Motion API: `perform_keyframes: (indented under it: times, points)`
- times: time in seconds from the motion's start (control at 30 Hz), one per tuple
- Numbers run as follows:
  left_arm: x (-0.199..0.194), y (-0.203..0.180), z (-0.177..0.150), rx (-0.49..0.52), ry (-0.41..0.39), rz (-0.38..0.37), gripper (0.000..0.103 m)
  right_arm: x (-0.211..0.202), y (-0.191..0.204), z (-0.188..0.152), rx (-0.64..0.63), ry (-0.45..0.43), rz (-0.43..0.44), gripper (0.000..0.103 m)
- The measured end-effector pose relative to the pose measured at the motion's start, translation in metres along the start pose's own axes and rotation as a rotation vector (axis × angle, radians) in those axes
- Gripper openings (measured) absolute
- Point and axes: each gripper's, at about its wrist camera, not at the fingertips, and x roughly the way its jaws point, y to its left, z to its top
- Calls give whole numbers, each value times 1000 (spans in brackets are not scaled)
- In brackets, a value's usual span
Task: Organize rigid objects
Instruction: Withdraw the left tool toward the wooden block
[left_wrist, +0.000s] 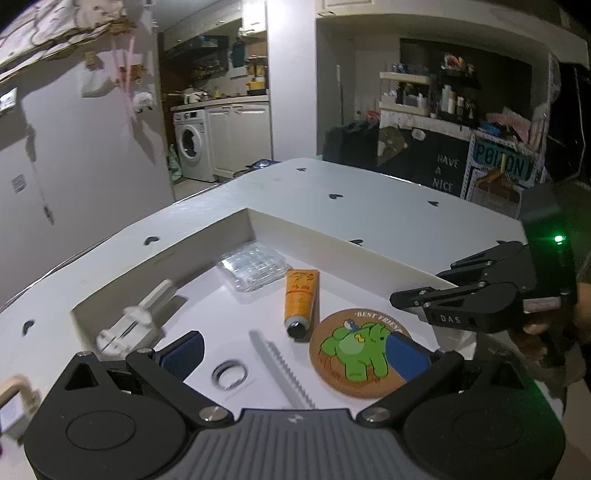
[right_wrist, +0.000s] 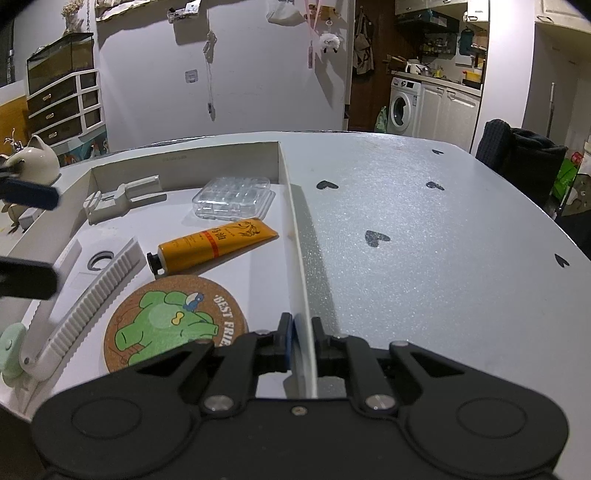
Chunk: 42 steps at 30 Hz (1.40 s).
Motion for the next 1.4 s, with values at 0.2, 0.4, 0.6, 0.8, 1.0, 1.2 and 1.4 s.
perform_keyframes:
  times: [0.2,0.4,0.6,0.8,1.0,1.2,1.4]
  points:
    - [-36,12,-16,-35,-38,19,103,0,1,0,0,1,-7,12]
    - [-59,31,-35,-88,-51,69,103,0,1,1,0,1,-9,12]
    - [-72,60,-53,-175,-70,148,103,0,1,1,0,2,-9,12]
    - [-72,97,-70,-278,-74,277,103,0,1,1,2,2,-10,12]
    - [-60,136,-76,-351,-101,410,103,0,1,2,-2,5,-18,13]
    - [-37,174,-78,-429,-91,531,103,1,1,2,-1,5,-18,13]
    - [-20,196,-76,-451,-116,601,102,0,1,2,-4,7,-15,12]
